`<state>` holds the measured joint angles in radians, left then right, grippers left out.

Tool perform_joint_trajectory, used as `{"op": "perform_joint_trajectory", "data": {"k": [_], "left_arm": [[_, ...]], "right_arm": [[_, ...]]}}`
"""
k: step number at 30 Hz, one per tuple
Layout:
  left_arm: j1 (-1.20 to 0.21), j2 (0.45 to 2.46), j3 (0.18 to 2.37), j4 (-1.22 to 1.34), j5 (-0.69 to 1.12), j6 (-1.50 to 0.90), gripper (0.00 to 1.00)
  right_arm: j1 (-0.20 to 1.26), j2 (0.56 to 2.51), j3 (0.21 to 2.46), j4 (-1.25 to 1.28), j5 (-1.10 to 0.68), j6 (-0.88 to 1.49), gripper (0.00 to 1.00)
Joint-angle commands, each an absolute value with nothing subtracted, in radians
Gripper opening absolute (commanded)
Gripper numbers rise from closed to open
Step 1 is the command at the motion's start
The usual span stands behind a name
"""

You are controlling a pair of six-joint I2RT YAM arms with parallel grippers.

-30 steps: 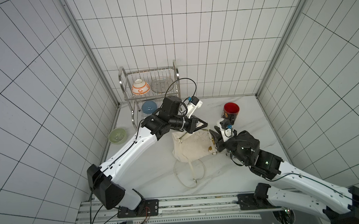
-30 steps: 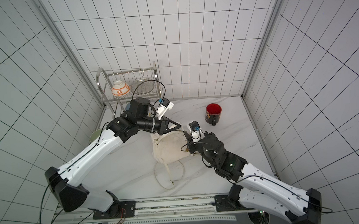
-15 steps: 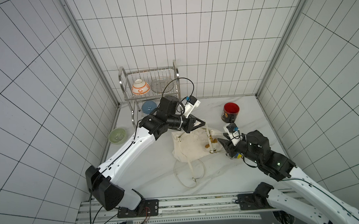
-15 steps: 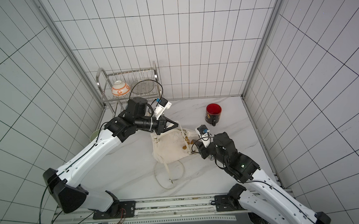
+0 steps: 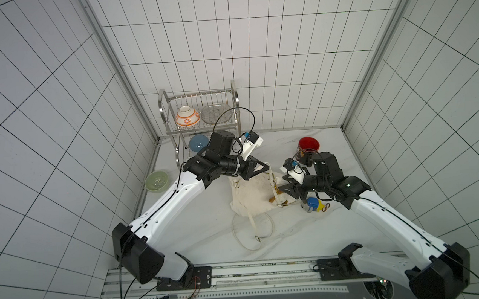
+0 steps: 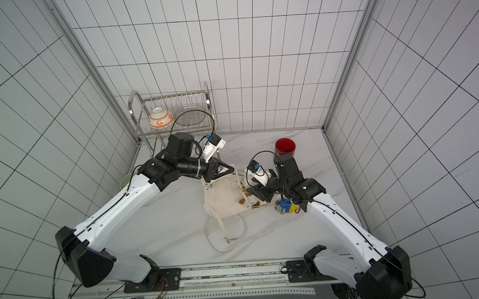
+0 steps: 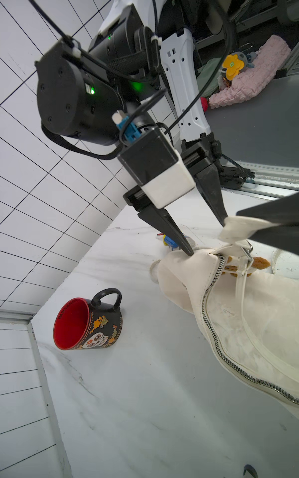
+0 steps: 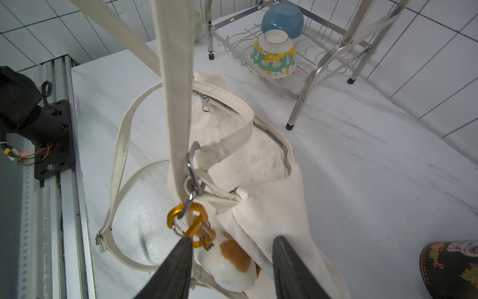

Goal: Remove the decoration from the bag
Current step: Remove the decoration item from the bag.

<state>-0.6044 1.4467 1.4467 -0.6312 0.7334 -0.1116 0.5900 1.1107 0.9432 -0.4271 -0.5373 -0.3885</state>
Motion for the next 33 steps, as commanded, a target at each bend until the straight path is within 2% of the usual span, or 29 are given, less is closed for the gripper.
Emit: {"op": "perform_joint_trajectory", "data": {"k": [1,6,8,11,16,19,23,26,33], "left_arm": [[-0.598,1.436,1.450,-0.597,0.756,-0.094,0.00],[-0.595,1.446,1.452,-0.587,0.803,-0.085,0.00],[-0.594,1.449,1.452,-0.593,0.834,-0.067,0.00],[-0.589,1.450,1.452,-0.605,0.852,-0.040,0.00],[-0.575,1.457,1.448,-0.623,0.850,0.003,0.00],[-0.574,1.474,1.449,-0.664,0.722,0.042,0.00],[-0.572,1.508,1.445,-0.693,0.620,0.092,0.15],[-0.577,1.534,1.437,-0.704,0.590,0.144,0.21],[-0.604,1.537,1.409,-0.734,0.557,0.207,0.52]], "right_arm": [[0.603,1.141,0.972,-0.431,-0.577,-0.448,0.51],[0.611,1.189,0.992,-0.427,-0.561,-0.483,0.49],[0.626,1.202,1.001,-0.455,-0.448,-0.516,0.49],[0.623,1.174,0.982,-0.435,-0.370,-0.538,0.51],[0.601,1.181,0.975,-0.460,-0.411,-0.562,0.52],[0.598,1.200,0.996,-0.515,-0.453,-0.543,0.52],[0.599,1.154,0.941,-0.442,-0.468,-0.474,0.52],[0.591,1.145,0.899,-0.409,-0.446,-0.447,0.52],[0.575,1.183,0.850,-0.357,-0.387,-0.375,0.52]]}}
